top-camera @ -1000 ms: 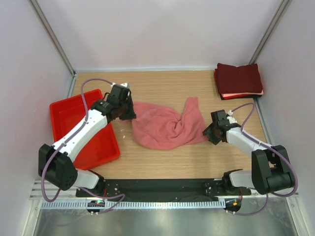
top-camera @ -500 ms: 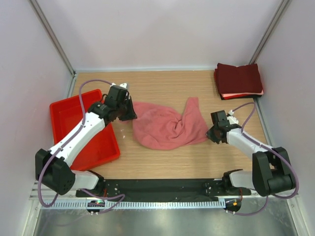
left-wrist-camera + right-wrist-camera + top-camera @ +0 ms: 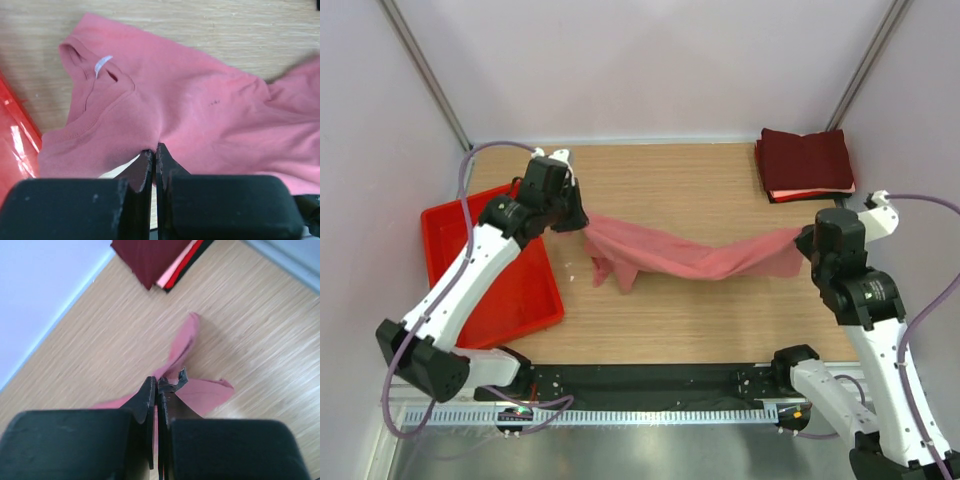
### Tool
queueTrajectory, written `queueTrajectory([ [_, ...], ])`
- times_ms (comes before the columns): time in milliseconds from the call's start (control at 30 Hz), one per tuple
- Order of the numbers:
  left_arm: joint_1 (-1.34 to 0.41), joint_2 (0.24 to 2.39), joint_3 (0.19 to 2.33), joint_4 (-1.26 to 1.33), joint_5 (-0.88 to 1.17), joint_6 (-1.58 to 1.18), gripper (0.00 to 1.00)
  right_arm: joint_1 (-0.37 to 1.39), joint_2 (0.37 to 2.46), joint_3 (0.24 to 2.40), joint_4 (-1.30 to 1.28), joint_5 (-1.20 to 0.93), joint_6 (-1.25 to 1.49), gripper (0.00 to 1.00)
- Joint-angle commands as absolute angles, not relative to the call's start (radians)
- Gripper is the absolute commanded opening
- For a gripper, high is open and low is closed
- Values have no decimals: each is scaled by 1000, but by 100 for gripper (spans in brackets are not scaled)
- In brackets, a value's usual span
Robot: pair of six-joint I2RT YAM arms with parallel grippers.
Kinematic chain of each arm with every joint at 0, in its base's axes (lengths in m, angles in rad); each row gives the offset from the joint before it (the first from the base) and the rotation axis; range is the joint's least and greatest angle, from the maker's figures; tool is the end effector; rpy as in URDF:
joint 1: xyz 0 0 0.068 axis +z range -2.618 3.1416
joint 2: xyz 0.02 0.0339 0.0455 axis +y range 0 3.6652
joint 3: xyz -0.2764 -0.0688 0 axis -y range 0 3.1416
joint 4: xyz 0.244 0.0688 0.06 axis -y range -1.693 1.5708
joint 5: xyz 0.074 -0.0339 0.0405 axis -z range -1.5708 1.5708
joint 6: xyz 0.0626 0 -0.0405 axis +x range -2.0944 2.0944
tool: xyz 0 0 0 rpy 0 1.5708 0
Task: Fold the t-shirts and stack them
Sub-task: Flatten the tshirt out
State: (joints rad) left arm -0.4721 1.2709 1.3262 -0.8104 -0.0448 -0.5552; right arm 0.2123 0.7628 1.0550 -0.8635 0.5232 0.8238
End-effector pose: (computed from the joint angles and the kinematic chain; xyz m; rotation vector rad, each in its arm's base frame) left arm 0.2489 -0.1240 0.3574 -0.1214 2.3680 -0.4571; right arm 0.1478 -0.0001 0.3629 0.8973 1.8534 0.0769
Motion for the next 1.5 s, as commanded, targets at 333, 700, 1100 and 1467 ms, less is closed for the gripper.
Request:
queueTrajectory([
  [333, -410, 1934, 1780, -819, 149, -436, 7, 39, 1328, 1120, -691, 476, 683, 1],
  [700, -454, 1920, 1875, -850, -161, -440, 48, -97, 1531, 1237, -698, 288, 646, 22],
  [1100, -596, 1474, 1059, -511, 77, -675, 43, -97, 1346, 1131, -785, 160, 663, 44],
  [1467, -707, 1469, 818, -239, -46, -1047, 53, -97, 1171, 1034, -778, 123, 657, 45],
])
